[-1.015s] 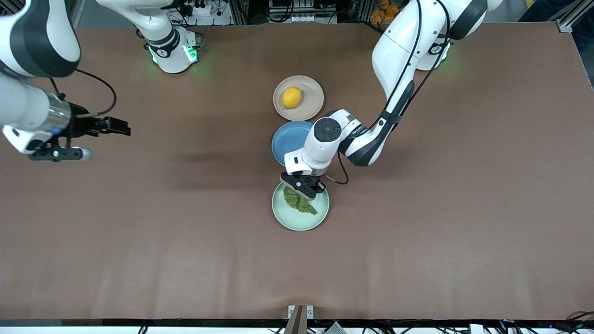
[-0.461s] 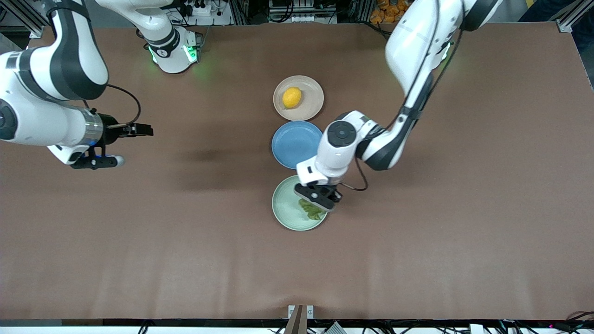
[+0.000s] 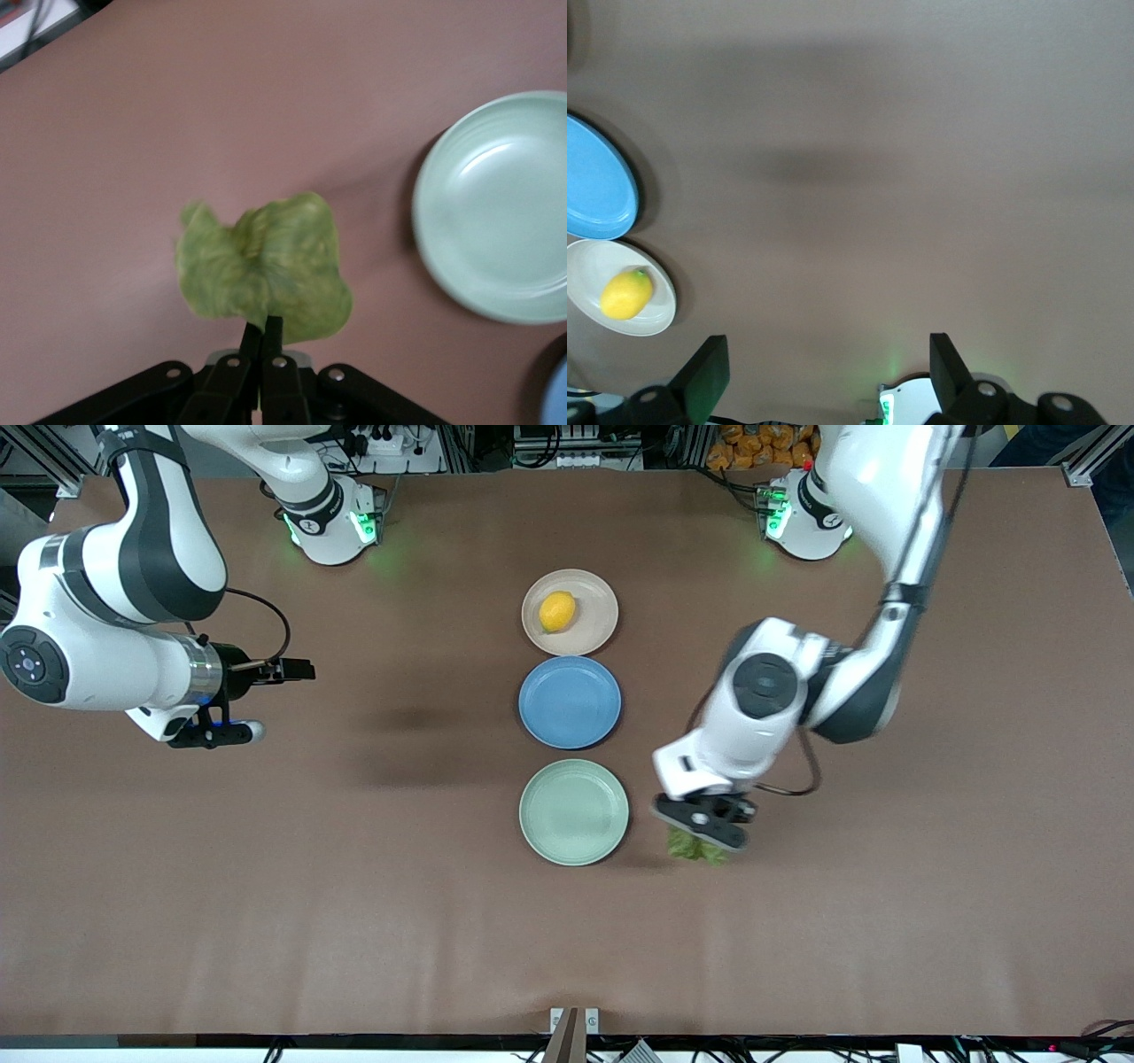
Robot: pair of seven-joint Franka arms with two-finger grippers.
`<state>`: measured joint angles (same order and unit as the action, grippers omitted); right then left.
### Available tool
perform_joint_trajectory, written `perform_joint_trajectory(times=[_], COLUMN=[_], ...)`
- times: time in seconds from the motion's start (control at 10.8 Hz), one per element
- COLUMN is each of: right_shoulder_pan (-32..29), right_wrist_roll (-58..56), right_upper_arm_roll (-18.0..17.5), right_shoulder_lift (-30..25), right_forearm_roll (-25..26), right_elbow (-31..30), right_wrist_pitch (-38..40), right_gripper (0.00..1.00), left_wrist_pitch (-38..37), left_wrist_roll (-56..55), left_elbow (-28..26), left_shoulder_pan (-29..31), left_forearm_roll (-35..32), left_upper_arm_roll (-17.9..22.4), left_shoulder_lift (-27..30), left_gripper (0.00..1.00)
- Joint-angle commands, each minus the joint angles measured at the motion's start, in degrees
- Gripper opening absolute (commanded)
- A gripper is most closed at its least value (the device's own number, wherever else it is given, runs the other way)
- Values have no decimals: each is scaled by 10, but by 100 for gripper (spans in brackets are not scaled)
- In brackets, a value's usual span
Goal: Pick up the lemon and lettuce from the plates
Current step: 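Lift the lettuce with the left gripper while the right gripper advances, then place the lettuce on the table while the right gripper reaches the lemon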
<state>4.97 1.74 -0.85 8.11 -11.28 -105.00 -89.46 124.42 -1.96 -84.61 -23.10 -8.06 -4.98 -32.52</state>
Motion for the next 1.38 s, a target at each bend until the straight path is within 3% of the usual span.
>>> perform_joint_trajectory(times=[0.0, 0.46, 0.83, 1.11, 1.2, 1.29], right_shoulder_pan=[5, 91, 189, 211, 214, 219], right_wrist_roll=[18, 167, 315, 342, 346, 346], right_upper_arm_roll=[1, 1, 1, 0, -1, -1], right_shoulder_lift=[2, 0, 11, 17, 17, 17], right_forearm_roll=[-44, -44, -44, -48, -71, -94], right_elbow=[-3, 0, -2, -1, -1, -2], right_wrist_pitch=[5, 9, -18, -28, -29, -27], right_gripper=[100, 100, 100, 100, 100, 100], left_wrist_pitch=[-71, -44, -29, 7, 8, 7], left_wrist_roll=[63, 93, 115, 115, 115, 115], left_elbow=[-32, -159, -180, -214, -212, -210], left_shoulder_pan=[61, 164, 215, 232, 233, 232], left_forearm_roll=[-9, 5, 6, 16, 23, 24], left_upper_arm_roll=[-7, -15, -16, -16, -16, -16], left_shoulder_lift=[35, 57, 40, 31, 25, 21], left_gripper=[0, 0, 0, 0, 1, 21])
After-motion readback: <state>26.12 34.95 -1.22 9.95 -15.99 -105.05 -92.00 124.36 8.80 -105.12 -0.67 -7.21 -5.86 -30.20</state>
